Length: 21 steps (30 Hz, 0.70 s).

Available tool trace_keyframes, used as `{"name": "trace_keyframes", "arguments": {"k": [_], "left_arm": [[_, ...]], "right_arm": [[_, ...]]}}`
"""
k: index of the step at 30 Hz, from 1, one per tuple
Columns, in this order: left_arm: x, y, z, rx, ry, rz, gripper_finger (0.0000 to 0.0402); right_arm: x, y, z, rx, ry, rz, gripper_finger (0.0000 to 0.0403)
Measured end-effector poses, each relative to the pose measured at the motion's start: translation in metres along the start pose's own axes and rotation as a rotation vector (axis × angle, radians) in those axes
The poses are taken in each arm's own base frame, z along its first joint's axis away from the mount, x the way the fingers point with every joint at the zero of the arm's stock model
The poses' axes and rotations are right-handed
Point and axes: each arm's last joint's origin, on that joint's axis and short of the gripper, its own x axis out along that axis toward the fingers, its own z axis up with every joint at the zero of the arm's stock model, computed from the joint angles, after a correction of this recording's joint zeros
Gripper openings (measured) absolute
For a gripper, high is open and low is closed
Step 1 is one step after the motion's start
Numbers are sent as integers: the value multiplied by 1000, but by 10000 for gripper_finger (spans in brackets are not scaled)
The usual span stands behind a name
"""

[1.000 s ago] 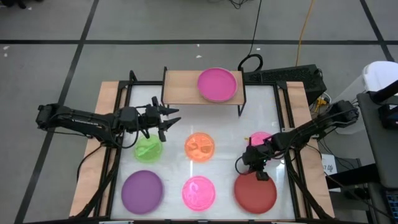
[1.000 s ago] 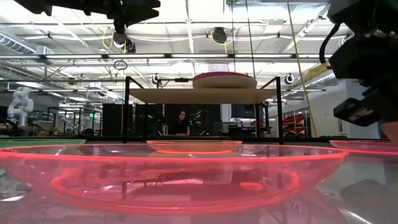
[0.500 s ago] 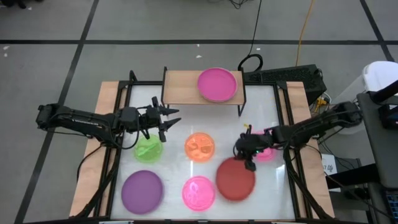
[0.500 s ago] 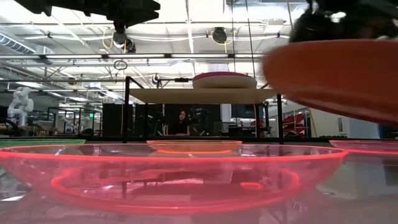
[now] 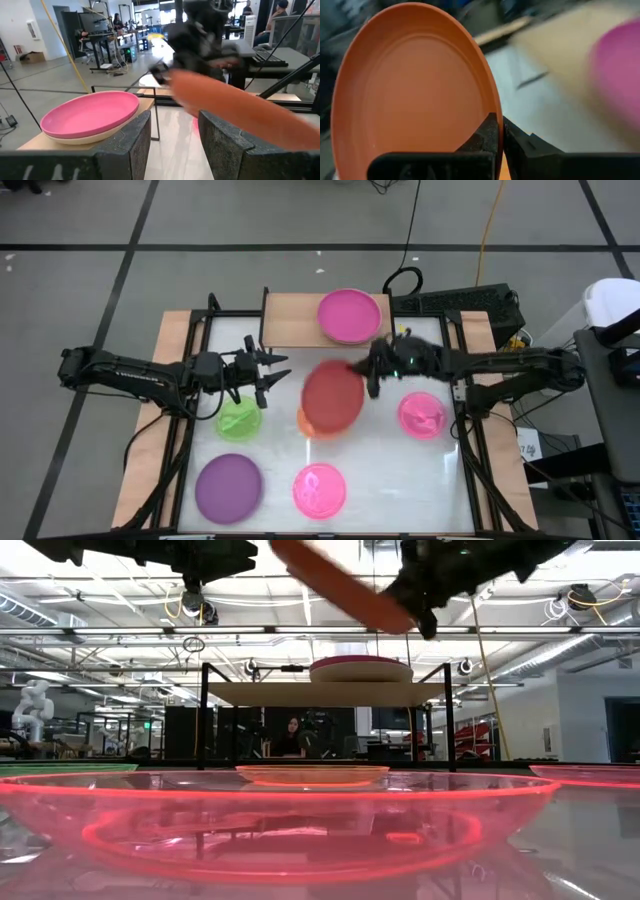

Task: Place and stack plates onto a shelf
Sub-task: Stack the orange plate on top of the pink plate on the shelf

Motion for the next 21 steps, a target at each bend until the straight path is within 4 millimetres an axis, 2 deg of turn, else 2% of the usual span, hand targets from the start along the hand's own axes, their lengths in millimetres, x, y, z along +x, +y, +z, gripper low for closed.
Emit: {"name": "trace_keyframes", "arguments": {"k": [5, 9, 13, 21], "left_arm": [[0, 0, 1, -3, -11, 1, 170], [0, 0, 3, -5, -29, 2, 170], [0, 0, 3, -5, -28, 2, 170], [0, 0, 3, -6, -29, 2, 170]], "right_arm": [[-9, -34, 42, 20, -173, -159, 0], [-20, -61, 65, 54, -253, -257, 0], [-30, -83, 77, 108, -297, -298, 0], [-41, -108, 79, 167, -306, -361, 0]]}}
